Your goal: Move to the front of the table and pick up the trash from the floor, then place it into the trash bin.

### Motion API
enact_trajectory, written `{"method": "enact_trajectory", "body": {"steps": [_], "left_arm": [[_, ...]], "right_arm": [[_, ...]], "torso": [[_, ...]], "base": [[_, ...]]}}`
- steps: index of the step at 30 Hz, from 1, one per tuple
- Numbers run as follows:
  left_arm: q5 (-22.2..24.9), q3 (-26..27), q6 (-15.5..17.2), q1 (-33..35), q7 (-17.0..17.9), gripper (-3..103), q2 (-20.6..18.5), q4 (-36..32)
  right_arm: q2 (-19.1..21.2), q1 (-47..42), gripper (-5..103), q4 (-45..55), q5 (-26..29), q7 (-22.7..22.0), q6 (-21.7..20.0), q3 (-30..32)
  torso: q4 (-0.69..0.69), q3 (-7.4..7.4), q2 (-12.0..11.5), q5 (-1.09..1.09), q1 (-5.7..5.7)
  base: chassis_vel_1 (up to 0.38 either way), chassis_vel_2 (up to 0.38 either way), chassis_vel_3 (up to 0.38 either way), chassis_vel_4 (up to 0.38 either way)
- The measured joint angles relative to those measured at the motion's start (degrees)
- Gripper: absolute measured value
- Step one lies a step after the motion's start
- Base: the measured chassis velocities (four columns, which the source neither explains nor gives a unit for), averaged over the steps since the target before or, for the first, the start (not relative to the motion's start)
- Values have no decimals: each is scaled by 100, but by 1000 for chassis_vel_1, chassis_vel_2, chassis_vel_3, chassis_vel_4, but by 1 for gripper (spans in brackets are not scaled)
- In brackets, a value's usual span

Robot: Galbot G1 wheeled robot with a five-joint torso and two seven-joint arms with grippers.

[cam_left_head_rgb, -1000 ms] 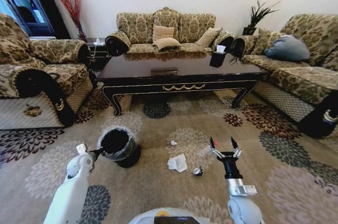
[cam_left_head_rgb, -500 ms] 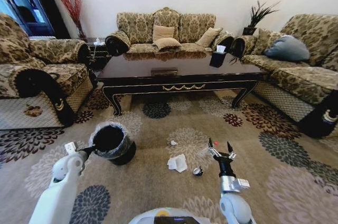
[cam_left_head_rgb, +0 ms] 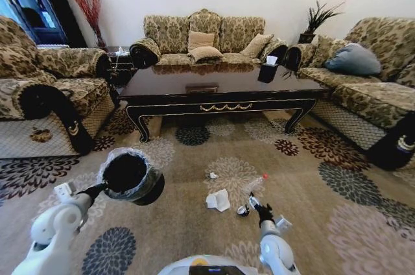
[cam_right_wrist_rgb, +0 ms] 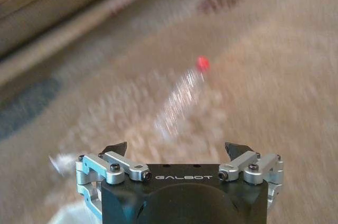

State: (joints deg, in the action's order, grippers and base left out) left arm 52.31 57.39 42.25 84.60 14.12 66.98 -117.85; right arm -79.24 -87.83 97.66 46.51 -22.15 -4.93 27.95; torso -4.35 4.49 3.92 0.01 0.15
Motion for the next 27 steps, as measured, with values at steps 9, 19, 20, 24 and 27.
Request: {"method": "enact_trajectory", "body": {"steps": [9,19,20,24,27], "left_arm": [[-29,39,0,143,27,2,127,-252],[-149,18,0,178,44,2,114,-263],[-159,13,-1,179,46,2,113,-261],[-190,-6,-1,180,52,2,104,-246],[-197,-10,-1,178,55,2,79,-233]], "right_arm": [[-78,347,100,-611,474,-322,-424,-147],[-85,599,100,-995,748,-249,-419,-237],[-87,641,100,-1056,749,-218,-413,-262],[-106,786,100,-1302,706,-103,-390,-344],[-119,922,100,-1570,584,29,-360,-406]], "torso": [[2,0,0,0,0],[2,0,0,-1,0],[2,0,0,-1,0],[2,1,0,-1,0],[2,0,0,-1,0]], "base": [[0,0,0,0],[0,0,0,0],[0,0,0,0],[0,0,0,0],[0,0,0,0]]}}
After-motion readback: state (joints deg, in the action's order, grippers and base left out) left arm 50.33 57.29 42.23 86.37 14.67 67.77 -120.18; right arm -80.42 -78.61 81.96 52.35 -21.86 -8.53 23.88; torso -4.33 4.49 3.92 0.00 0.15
